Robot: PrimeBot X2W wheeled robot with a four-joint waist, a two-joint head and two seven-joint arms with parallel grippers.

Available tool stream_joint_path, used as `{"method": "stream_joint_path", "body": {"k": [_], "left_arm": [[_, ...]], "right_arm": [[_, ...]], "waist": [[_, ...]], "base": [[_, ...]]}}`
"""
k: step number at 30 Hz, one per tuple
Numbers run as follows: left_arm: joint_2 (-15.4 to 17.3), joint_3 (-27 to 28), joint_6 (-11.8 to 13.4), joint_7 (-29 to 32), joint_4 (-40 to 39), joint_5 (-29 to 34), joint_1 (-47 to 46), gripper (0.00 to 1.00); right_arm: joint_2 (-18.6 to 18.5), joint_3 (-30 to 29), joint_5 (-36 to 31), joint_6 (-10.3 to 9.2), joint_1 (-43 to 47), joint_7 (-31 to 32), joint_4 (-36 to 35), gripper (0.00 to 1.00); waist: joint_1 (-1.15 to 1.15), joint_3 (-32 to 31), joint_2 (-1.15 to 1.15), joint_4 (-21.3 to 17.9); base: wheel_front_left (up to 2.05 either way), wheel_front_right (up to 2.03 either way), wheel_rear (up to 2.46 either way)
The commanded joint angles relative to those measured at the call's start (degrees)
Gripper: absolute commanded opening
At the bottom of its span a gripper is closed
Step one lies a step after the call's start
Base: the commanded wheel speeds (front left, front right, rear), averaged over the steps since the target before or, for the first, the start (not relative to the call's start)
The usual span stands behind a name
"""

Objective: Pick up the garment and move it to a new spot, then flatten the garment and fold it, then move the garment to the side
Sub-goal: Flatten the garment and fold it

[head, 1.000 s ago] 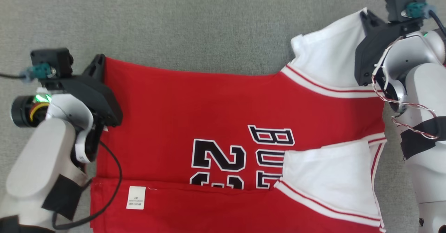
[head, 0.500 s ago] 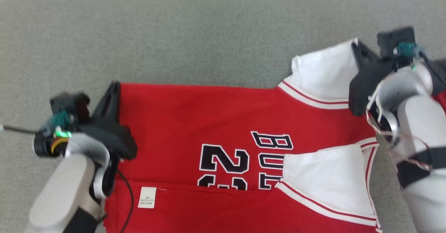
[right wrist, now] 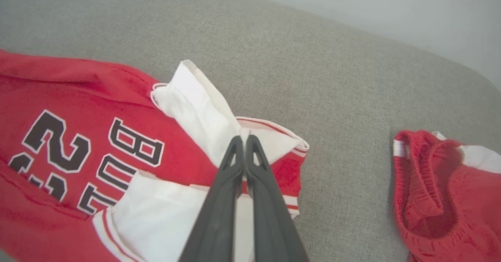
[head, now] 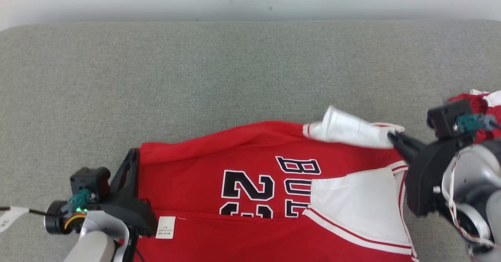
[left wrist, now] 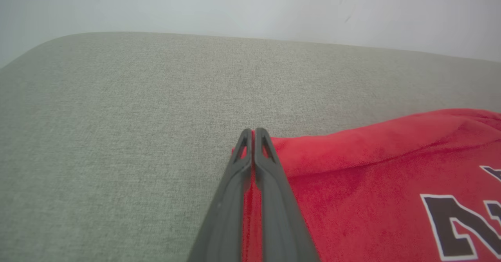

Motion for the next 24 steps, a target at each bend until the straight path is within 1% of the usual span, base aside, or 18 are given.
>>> {"method": "stream_joint_path", "body": {"k": [1,5,9,12,16,18,24], "left_arm": [[0.14,-0.30,0.21,-0.78,0.18,0.31,1.57,0.00],[0.13,-0.20,0.78,-1.69,0.22,-0.13,3.75,0.00],[0.54,0.17,1.09,-2.38,0.73,-0.88,5.44,0.00],[0.39,0.19,1.28,-2.48,0.53,-1.15,6.17,0.00],[0.44,0.80,0.83,-3.00,1.54,-2.31,7.07,0.00],[-0.02,1.44,1.15,-3.61,2.50,-2.86,7.92,0.00],[-0.24,2.18,0.38,-4.70,4.00,-4.06,8.39,0.00]], "right_arm": [[-0.16,-0.50,0.65,0.05,2.90,2.22,-2.79,0.00],[-0.09,-2.05,1.50,0.05,8.10,6.84,-8.81,0.00],[-0.27,-2.95,1.90,0.05,12.12,11.28,-12.39,0.00],[-0.04,-3.40,2.22,0.05,13.82,13.46,-13.61,0.00],[0.73,-4.65,2.30,0.05,16.73,16.99,-14.87,0.00],[1.21,-4.99,3.09,0.05,18.46,19.20,-15.68,0.00],[1.26,-5.63,3.73,0.05,20.61,21.80,-17.63,0.00]], "waist": [[0.01,-0.73,0.00,-0.54],[0.01,-1.25,0.00,-1.10],[0.01,-1.53,0.00,-1.66],[0.01,-1.69,0.00,-1.81],[0.01,-1.99,0.00,-2.01],[0.01,-2.33,0.00,-2.12],[0.01,-2.44,0.00,-2.21]], "base": [[0.00,0.00,0.00],[0.00,0.00,0.00],[0.00,0.00,0.00],[0.00,0.00,0.00],[0.00,0.00,0.00],[0.00,0.00,0.00],[0.00,0.00,0.00]]}}
